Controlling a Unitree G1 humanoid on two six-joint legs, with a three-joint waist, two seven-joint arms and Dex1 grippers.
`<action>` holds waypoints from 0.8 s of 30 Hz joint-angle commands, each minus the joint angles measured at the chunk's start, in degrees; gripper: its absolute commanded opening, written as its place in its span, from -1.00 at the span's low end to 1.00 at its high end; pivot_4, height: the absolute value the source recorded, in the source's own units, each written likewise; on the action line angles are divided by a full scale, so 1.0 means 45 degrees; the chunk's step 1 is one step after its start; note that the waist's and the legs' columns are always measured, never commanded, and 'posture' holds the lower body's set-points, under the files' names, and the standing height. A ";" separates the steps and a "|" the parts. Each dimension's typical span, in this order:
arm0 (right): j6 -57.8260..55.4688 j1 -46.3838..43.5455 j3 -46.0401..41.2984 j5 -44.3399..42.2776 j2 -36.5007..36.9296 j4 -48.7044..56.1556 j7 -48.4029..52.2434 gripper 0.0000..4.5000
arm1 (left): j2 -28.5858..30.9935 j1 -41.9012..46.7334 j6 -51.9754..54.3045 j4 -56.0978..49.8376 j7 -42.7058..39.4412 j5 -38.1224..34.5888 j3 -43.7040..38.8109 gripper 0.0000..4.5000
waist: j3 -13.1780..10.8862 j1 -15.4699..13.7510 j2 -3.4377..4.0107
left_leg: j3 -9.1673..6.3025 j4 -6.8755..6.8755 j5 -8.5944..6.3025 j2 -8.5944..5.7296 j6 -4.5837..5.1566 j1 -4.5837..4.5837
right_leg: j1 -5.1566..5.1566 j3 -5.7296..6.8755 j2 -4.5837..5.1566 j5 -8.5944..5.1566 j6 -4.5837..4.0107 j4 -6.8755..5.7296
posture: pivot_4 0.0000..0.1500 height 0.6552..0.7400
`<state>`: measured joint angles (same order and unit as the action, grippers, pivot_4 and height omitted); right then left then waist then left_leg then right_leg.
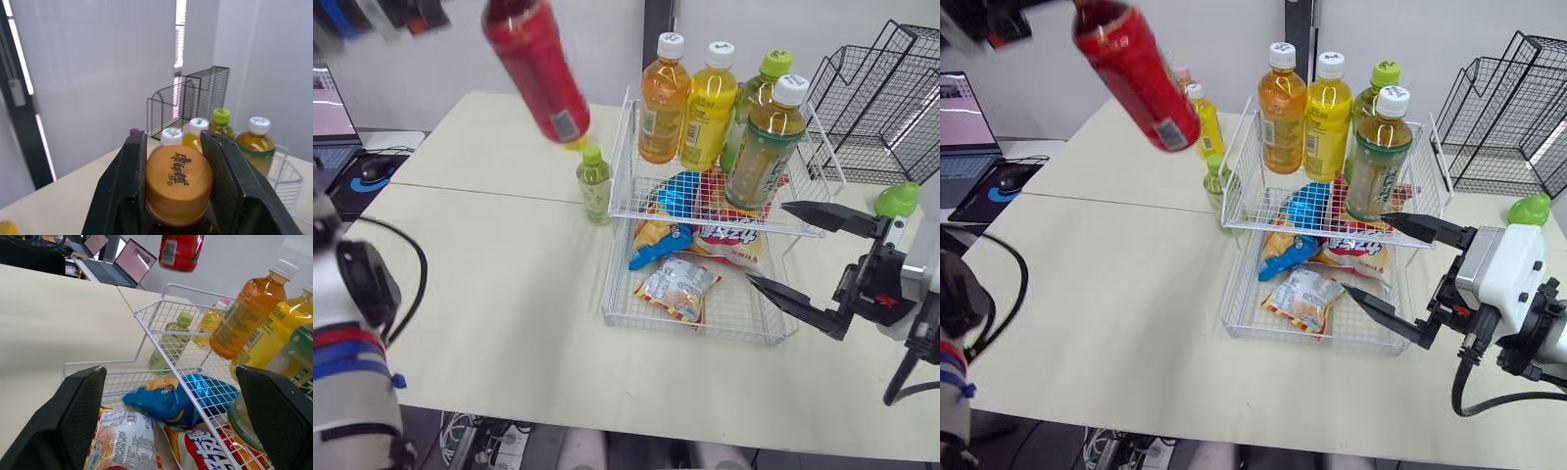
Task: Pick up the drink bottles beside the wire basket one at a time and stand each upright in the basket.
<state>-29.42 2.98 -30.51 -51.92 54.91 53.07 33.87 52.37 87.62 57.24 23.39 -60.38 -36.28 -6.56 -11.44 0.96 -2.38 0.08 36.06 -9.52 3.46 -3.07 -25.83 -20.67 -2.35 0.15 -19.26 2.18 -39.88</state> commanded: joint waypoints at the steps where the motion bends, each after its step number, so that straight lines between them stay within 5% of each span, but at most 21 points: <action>1: -0.0012 0.0072 -0.0561 0.0265 -0.0139 0.0074 -0.0402 1.00 | -0.0677 0.2079 -0.0431 0.1682 -0.1242 0.0444 0.0667 -0.42 | 0.0003 0.0005 0.0006 | 0.0004 -0.0001 0.0000 0.0001 0.0000 0.0002 | -0.0002 -0.0004 0.0001 -0.0001 0.0000 -0.0002 | 1.00 0.69; 15: -0.0311 0.1011 -0.1653 -0.0215 -0.0533 0.0662 -0.0980 1.00 | -0.6111 0.2655 -0.4070 0.3802 -0.1292 0.2674 0.2080 -0.42 | 0.0001 0.0106 0.0009 | 0.0036 -0.0004 0.0003 0.0003 0.0000 -0.0063 | -0.0098 -0.0037 0.0000 0.0024 -0.0048 -0.0026 | 1.00 0.69; 24: -0.0350 0.1401 -0.2573 -0.1054 -0.0489 0.1191 -0.1505 1.00 | -0.7521 0.1938 -0.5263 0.3974 -0.1474 0.3658 0.2585 -0.42 | 0.0005 0.0190 0.0036 | 0.0043 -0.0001 0.0005 0.0000 -0.0001 -0.0066 | -0.0109 -0.0051 -0.0004 0.0024 -0.0047 -0.0045 | 1.00 0.69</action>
<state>-31.29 9.09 -39.83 -55.47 52.51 56.75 28.01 18.47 94.44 35.46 42.74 -66.60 -19.60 6.59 -11.42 1.81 -2.22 0.27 36.06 -9.50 3.45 -3.07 -26.14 -21.16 -2.58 0.14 -19.16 1.97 -40.08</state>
